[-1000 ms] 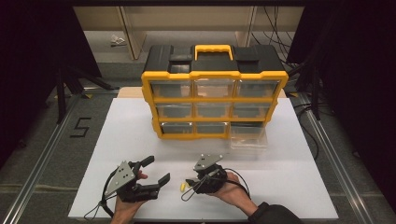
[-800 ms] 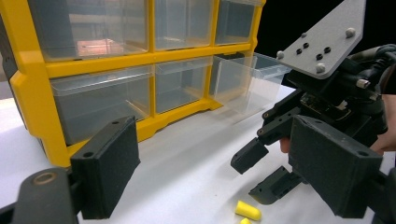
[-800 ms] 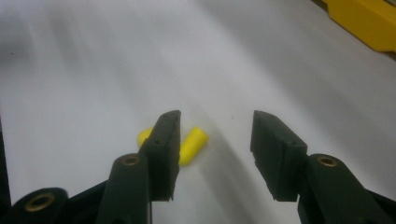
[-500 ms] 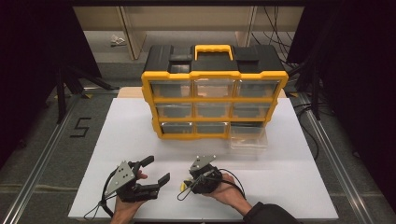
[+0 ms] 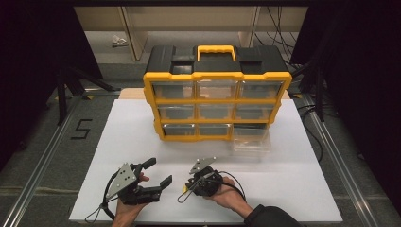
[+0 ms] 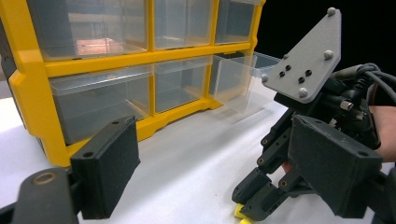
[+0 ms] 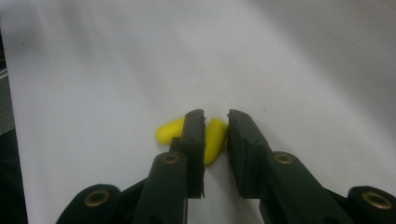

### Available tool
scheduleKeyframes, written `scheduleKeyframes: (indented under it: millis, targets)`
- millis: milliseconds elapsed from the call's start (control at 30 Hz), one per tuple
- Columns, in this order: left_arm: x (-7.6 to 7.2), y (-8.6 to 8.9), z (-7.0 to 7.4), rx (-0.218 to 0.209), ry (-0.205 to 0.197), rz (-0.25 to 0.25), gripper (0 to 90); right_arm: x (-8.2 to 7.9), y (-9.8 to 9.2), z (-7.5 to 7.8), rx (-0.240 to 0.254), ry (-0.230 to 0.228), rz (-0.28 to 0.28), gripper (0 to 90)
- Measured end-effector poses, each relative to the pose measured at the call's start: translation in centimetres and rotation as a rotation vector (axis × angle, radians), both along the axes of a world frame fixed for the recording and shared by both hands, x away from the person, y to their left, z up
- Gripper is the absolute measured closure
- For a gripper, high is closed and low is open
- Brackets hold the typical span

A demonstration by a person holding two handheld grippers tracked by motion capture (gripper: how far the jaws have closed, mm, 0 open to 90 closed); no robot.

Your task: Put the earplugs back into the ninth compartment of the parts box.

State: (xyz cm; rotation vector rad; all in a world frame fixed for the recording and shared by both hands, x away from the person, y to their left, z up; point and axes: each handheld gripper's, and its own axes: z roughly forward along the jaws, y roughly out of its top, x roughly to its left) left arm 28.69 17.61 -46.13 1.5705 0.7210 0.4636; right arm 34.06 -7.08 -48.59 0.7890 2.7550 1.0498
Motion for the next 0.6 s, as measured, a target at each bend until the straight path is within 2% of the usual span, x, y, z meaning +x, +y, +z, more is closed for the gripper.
scheduleKeyframes:
  millis: [67,133,267,567,600]
  targets:
    - [0.0,0.0,0.0,0.000,-0.001,-0.001,15.8,0.0,0.0,0.0,0.005,0.007,-0.005,82.1]
    - [0.0,0.0,0.0,0.000,-0.001,-0.001,15.8,0.0,-0.1,0.1,0.005,-0.012,-0.016,84.5]
    - [0.0,0.0,0.0,0.002,0.000,-0.003,15.8,0.2,-0.5,0.5,0.021,-0.018,-0.031,85.8]
    - [0.0,-0.1,0.0,0.001,-0.001,-0.004,15.8,0.8,-1.9,2.8,0.075,-0.066,-0.078,86.0]
    - [0.0,-0.1,0.0,0.000,0.001,-0.004,15.8,1.1,-2.4,3.2,0.093,-0.078,-0.085,85.9]
